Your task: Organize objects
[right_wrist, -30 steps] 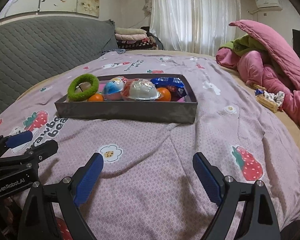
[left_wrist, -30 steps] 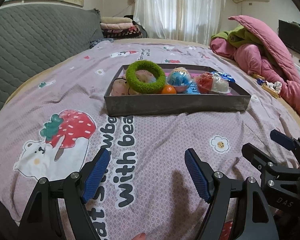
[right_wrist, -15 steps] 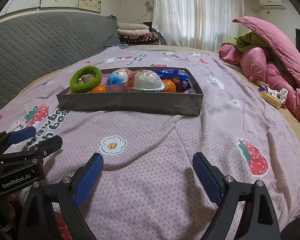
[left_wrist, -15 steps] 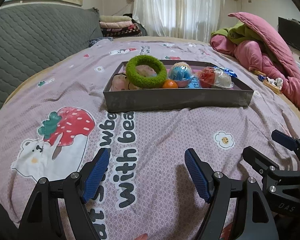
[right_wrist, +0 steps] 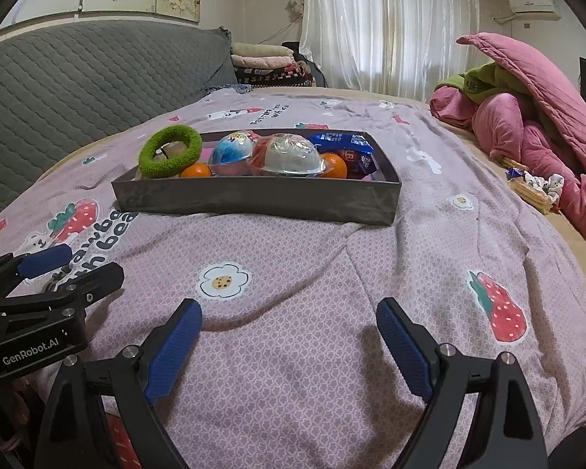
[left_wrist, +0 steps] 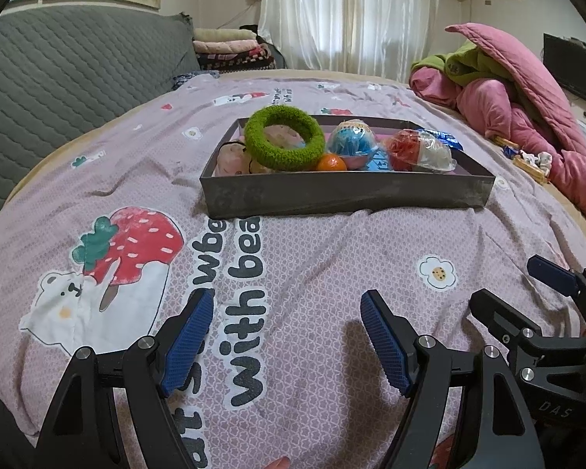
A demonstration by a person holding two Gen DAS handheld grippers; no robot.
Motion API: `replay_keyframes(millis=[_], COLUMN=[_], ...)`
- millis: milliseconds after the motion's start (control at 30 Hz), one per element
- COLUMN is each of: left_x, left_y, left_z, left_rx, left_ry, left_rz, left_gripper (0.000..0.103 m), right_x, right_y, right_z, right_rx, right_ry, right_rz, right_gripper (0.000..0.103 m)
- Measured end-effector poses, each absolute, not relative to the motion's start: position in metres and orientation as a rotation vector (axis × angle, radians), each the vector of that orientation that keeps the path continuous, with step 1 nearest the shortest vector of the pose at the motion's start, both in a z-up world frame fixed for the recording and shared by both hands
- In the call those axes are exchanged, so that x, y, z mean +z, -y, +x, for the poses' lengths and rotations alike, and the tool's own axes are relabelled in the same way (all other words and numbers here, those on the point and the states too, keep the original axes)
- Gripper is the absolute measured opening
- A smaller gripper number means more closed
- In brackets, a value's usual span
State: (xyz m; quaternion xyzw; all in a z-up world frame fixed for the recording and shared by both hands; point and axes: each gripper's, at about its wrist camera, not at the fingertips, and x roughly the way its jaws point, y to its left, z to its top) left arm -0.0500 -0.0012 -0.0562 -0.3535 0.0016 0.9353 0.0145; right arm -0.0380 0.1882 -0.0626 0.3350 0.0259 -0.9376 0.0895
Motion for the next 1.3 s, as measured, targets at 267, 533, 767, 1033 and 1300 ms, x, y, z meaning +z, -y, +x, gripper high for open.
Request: replay_keyframes(millis=[267, 533, 767, 1033, 1300], left_x=[-0.0571, -0.0580, -0.0579, -0.0586, -0.0598], left_y=[0.0014, 0.0002, 0.0006, 0.0010, 0.0014], left_z=[-0.0505, -0.0513, -0.0508, -0.0510, -0.0513], left_rx=[2.915, 2.915, 2.921, 2.921, 2.919], left_ry=[-0.005, -0.010, -0.009, -0.012, -0.018], left_rz=[-1.101, -1.103, -1.102, -1.105, -1.111], left_gripper=[0.079, 0.079, 0.079, 0.079, 0.079], right_x=[-0.0619, -0.0603, -0.0606, -0.0602, -0.0617], right_y=[-0.1895, -0.1894, -0.1912, -0.1922, -0.1925], right_z=[-0.0384, -0.0379, -0.0378, -0.0385, -0.0395], right_rx=[-2.788, -2.796, -2.795, -2.806, -2.799], right_ry=[-0.068, -0.066, -0.053, -0.049, -0.053], right_rz=[0.998, 0.988, 0.994, 0.988, 1.001], right_gripper=[0.091, 0.091, 0.091, 0.091, 0.091])
